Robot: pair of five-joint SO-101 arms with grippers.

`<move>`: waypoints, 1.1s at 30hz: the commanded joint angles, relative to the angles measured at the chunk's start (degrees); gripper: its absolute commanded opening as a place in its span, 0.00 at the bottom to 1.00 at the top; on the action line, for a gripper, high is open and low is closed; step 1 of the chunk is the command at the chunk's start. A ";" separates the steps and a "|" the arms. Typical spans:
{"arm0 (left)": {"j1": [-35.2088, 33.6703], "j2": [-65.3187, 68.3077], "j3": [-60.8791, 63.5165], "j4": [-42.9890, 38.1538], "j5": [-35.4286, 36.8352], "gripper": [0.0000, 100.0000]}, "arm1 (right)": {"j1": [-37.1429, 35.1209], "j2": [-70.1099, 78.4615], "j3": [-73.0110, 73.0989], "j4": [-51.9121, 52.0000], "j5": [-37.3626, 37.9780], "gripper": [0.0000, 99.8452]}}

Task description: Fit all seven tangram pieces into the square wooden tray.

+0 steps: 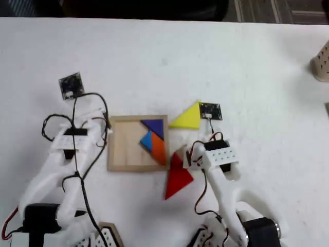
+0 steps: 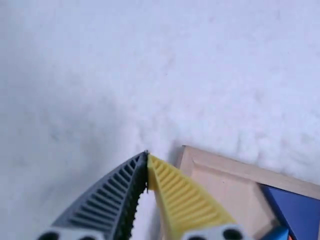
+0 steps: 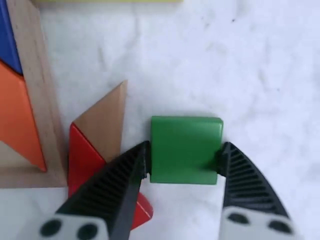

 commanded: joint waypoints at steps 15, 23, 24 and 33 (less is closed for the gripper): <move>-1.27 -0.13 -3.25 -1.76 0.09 0.02 | 0.92 -1.54 -2.11 -0.22 2.64 0.15; -1.89 -0.13 -3.34 -1.76 0.09 0.02 | 2.95 -1.54 -3.34 0.22 4.92 0.12; -1.89 -0.13 -3.34 -1.76 0.09 0.02 | 3.21 -1.63 -3.69 0.31 5.01 0.12; -1.89 -0.13 -3.34 -1.76 0.09 0.02 | 3.03 -1.63 -8.70 6.02 4.84 0.12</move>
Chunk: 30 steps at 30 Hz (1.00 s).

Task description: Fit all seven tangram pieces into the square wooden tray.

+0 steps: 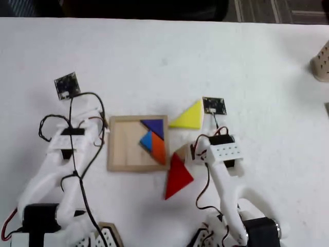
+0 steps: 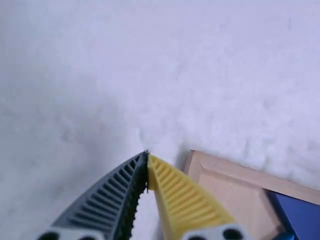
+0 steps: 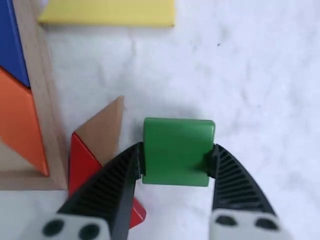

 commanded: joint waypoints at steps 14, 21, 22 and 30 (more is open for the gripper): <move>-9.19 0.13 -6.15 -1.85 0.53 0.02 | -12.44 -1.10 -10.99 1.36 0.53 0.12; -10.24 -0.13 -6.24 -1.85 0.53 0.02 | -25.01 -1.01 -17.23 -0.31 0.70 0.12; -11.03 -0.22 -6.24 -1.85 0.53 0.02 | -26.59 -1.01 -17.76 -1.10 0.79 0.12; -12.62 0.13 -7.12 -1.49 0.53 0.02 | -30.29 12.26 -28.22 -5.14 1.93 0.12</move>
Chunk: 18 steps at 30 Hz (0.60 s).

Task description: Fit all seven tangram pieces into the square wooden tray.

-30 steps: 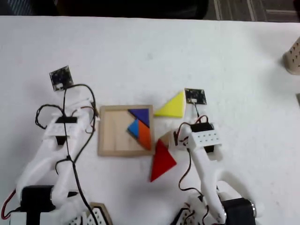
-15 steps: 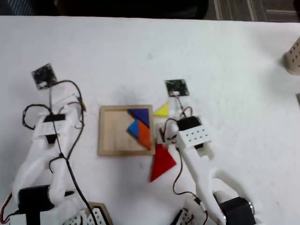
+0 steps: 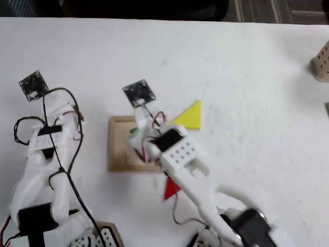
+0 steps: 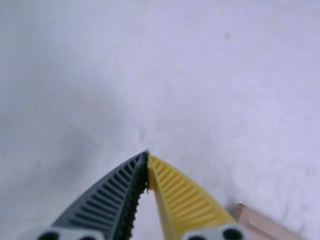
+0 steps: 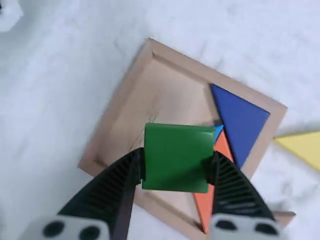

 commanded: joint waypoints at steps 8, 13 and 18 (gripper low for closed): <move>-0.40 0.22 -3.96 -1.32 0.53 0.02 | -0.92 26.42 -23.74 -1.01 12.40 0.13; -0.31 0.22 -3.96 -1.49 0.53 0.02 | -0.75 30.99 -26.64 1.98 12.92 0.30; -0.04 0.22 -3.96 -1.49 0.53 0.02 | -0.66 30.29 -26.64 4.26 12.92 0.38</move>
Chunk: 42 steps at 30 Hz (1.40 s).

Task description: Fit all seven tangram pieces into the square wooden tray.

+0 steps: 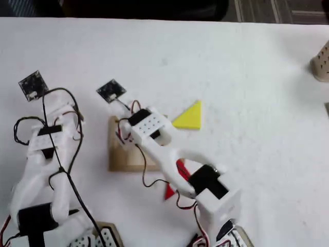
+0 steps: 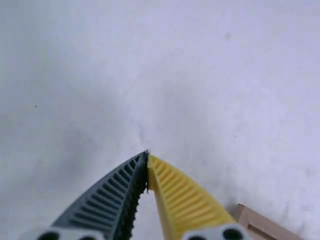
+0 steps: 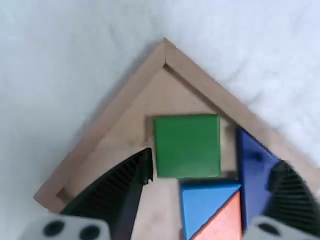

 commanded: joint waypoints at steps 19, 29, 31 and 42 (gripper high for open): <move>9.45 -0.22 0.18 -1.14 0.09 0.02 | 12.00 -29.23 4.66 26.95 1.14 0.01; 21.49 -0.22 3.34 -1.05 -11.60 0.02 | 20.79 -39.34 24.79 20.79 1.49 0.03; 23.34 -0.13 3.60 -0.97 -12.40 0.02 | 22.55 -42.07 29.54 18.86 3.87 0.03; 30.29 1.54 -0.53 10.11 -12.57 0.02 | 31.78 -55.34 44.31 11.74 14.07 0.03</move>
